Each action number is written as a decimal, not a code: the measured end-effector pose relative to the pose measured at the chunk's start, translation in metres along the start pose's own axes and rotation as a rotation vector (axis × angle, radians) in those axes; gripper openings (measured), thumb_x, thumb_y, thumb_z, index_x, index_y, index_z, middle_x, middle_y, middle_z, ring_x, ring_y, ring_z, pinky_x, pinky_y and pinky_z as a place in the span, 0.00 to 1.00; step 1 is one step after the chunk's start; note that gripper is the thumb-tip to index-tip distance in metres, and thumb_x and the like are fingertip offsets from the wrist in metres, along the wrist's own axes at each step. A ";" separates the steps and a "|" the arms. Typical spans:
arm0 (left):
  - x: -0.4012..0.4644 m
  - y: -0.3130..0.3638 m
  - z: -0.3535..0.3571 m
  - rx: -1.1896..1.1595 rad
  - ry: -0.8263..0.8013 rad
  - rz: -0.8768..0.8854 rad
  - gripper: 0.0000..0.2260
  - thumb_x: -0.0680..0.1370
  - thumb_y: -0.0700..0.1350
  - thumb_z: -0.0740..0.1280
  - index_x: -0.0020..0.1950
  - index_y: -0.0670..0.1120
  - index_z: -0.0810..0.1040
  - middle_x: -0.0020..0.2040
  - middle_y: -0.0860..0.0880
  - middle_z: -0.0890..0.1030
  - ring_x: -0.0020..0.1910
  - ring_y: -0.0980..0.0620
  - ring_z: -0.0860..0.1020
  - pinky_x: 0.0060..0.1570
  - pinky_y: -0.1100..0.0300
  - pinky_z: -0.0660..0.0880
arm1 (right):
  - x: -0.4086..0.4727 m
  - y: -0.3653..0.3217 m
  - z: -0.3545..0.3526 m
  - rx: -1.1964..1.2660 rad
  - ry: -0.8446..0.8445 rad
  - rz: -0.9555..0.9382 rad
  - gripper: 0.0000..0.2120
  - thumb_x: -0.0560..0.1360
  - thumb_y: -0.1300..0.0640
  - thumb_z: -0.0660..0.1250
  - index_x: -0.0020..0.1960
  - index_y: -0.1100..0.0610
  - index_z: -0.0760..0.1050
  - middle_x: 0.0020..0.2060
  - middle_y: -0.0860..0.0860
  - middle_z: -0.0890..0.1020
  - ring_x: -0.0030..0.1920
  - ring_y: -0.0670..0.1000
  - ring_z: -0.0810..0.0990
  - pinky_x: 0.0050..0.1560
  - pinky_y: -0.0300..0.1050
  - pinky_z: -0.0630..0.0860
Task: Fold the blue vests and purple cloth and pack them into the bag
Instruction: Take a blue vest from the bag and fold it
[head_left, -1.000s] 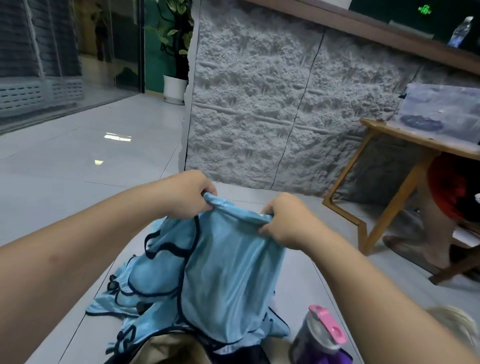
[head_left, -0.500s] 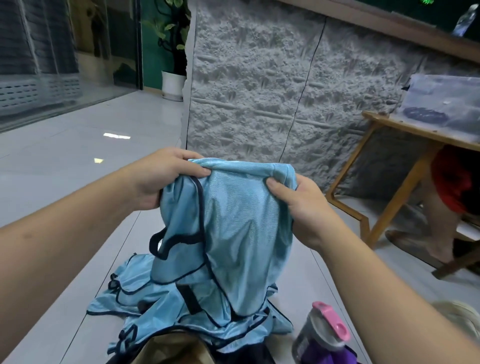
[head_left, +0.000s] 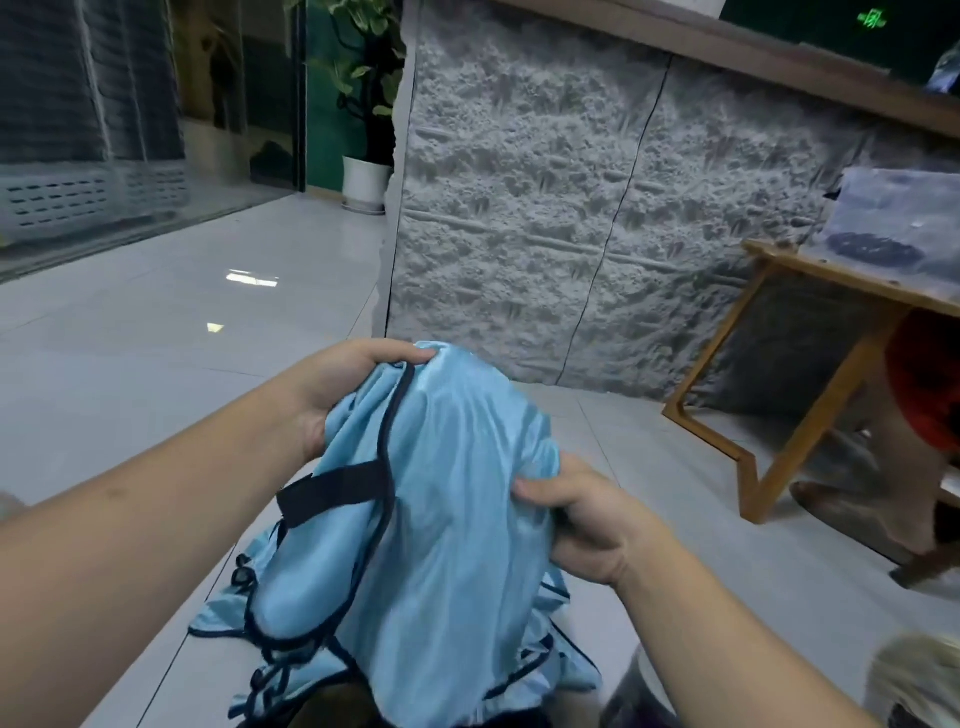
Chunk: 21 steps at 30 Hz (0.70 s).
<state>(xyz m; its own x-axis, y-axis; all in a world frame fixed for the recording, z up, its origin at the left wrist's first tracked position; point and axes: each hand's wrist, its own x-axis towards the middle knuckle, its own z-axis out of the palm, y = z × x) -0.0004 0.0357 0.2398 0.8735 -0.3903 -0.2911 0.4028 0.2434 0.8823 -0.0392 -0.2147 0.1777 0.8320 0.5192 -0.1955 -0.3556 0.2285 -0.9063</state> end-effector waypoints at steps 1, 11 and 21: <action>-0.001 -0.002 -0.003 -0.047 0.039 0.036 0.14 0.75 0.48 0.70 0.53 0.40 0.86 0.48 0.41 0.86 0.45 0.44 0.85 0.52 0.49 0.83 | 0.001 -0.005 0.000 0.041 0.015 -0.020 0.29 0.66 0.62 0.80 0.66 0.65 0.81 0.63 0.64 0.83 0.58 0.62 0.85 0.59 0.58 0.83; 0.027 -0.104 -0.025 -0.443 0.067 -0.078 0.37 0.76 0.73 0.60 0.49 0.40 0.88 0.51 0.37 0.85 0.50 0.38 0.84 0.63 0.44 0.76 | 0.014 0.005 -0.001 0.083 0.508 0.167 0.15 0.82 0.64 0.68 0.66 0.70 0.77 0.52 0.64 0.87 0.48 0.61 0.88 0.45 0.54 0.85; 0.017 -0.079 0.012 0.099 0.266 -0.043 0.28 0.78 0.33 0.70 0.77 0.40 0.69 0.44 0.40 0.86 0.31 0.45 0.84 0.28 0.55 0.81 | 0.005 -0.023 -0.008 -0.061 0.440 0.001 0.42 0.75 0.77 0.69 0.81 0.48 0.65 0.61 0.64 0.83 0.48 0.61 0.88 0.47 0.55 0.86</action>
<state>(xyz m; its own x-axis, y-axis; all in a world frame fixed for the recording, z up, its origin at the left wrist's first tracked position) -0.0204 -0.0008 0.1700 0.9024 -0.1488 -0.4045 0.4240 0.1386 0.8950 -0.0236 -0.2241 0.1947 0.9385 0.1161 -0.3251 -0.3413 0.1727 -0.9239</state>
